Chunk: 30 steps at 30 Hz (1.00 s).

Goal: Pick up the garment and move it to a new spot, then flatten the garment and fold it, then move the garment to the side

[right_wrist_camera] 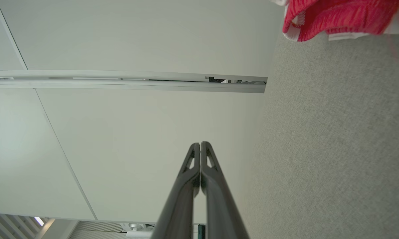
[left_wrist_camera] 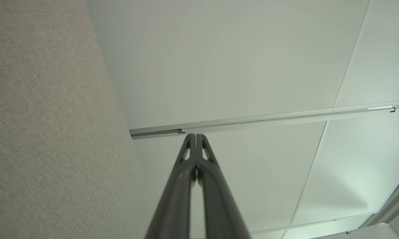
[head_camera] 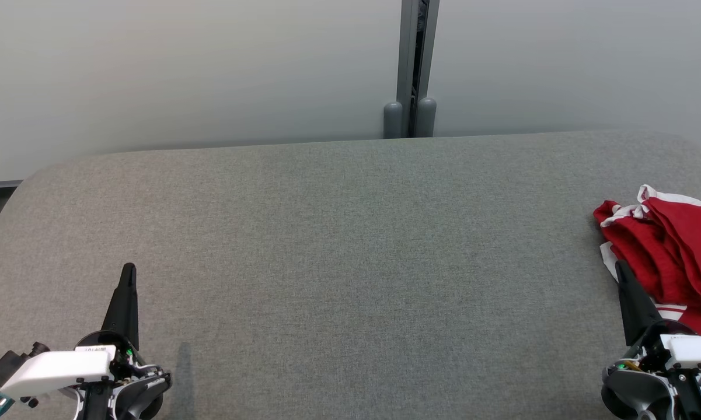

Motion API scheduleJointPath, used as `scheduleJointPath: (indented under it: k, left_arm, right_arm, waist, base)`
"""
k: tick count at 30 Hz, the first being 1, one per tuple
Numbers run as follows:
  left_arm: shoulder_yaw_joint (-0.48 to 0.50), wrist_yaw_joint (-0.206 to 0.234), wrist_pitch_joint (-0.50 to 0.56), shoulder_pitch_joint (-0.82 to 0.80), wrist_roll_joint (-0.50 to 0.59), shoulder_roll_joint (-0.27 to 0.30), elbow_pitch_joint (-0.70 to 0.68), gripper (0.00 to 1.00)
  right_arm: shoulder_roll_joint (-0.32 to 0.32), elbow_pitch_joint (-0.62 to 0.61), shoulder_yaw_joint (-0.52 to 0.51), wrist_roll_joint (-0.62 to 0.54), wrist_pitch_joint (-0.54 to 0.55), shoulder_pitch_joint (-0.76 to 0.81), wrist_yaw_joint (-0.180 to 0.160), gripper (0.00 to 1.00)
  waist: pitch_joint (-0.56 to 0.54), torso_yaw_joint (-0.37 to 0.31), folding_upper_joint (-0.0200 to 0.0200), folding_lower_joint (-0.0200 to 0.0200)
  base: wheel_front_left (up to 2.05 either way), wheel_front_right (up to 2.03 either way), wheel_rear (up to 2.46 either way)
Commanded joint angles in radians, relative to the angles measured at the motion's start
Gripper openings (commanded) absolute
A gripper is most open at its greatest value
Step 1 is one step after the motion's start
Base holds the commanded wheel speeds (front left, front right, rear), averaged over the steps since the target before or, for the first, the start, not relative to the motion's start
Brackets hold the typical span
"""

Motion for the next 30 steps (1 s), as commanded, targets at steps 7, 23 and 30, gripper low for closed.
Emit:
scheduleJointPath:
  k: [7,23,30]
  left_arm:
    - [0.004,-0.004,0.003,-0.012,-0.001,0.005,-0.002,0.0]
    - [0.004,-0.004,0.003,-0.012,-0.001,0.005,-0.002,0.0]
    - [0.004,-0.004,0.003,-0.012,-0.001,0.005,-0.002,0.0]
  right_arm:
    - [-0.009,-0.003,-0.001,0.002,0.004,0.009,0.0,0.0]
    - [-0.009,-0.003,-0.001,0.002,0.004,0.009,0.0,0.0]
    - [-0.009,-0.003,-0.001,0.002,0.004,0.009,0.0,0.0]
  waist:
    - [0.0,0.0,0.0,0.0]
    - [0.0,0.0,0.0,0.0]
    - [0.0,0.0,0.0,0.0]
  base:
    - [0.0,0.0,0.0]
    - [0.0,0.0,0.0]
    - [0.0,0.0,0.0]
